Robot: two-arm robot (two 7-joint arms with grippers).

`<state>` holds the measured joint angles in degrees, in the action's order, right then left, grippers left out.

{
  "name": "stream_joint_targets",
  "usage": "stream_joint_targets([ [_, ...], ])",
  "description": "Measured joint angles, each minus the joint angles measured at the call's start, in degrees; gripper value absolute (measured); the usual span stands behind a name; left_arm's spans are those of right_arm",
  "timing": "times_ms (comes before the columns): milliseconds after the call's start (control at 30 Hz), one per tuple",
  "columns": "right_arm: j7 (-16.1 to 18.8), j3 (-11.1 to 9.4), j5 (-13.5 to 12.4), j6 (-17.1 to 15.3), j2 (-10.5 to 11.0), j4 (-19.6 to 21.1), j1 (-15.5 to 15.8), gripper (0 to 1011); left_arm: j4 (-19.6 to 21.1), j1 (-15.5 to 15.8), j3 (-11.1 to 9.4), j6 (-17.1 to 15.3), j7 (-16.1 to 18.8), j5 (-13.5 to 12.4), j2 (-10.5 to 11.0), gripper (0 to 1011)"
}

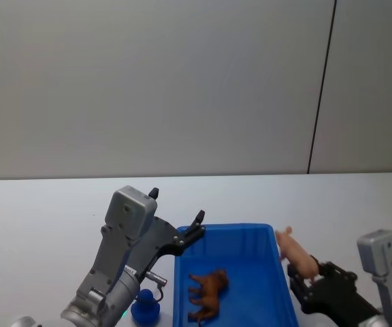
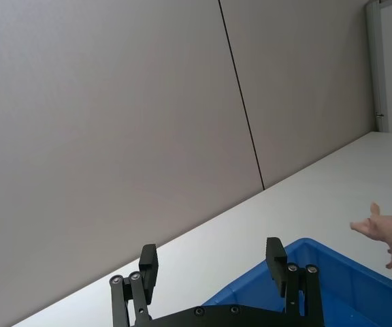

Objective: Pick up the two dolls from the table and place them into the box.

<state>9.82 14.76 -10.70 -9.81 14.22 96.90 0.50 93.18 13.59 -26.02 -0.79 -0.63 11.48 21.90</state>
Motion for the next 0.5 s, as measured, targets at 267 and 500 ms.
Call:
stream_joint_targets([
  [267, 3.91, 0.77, -0.89, 0.58, -1.53, 0.46, -2.04, 379, 0.00, 0.00, 0.00, 0.00, 0.00, 0.00, 0.00, 1003],
  [500, 6.14, 1.41, -1.27, 0.04, -2.86, -0.31, -3.77, 506, 0.00, 0.00, 0.00, 0.00, 0.00, 0.00, 0.00, 1003],
])
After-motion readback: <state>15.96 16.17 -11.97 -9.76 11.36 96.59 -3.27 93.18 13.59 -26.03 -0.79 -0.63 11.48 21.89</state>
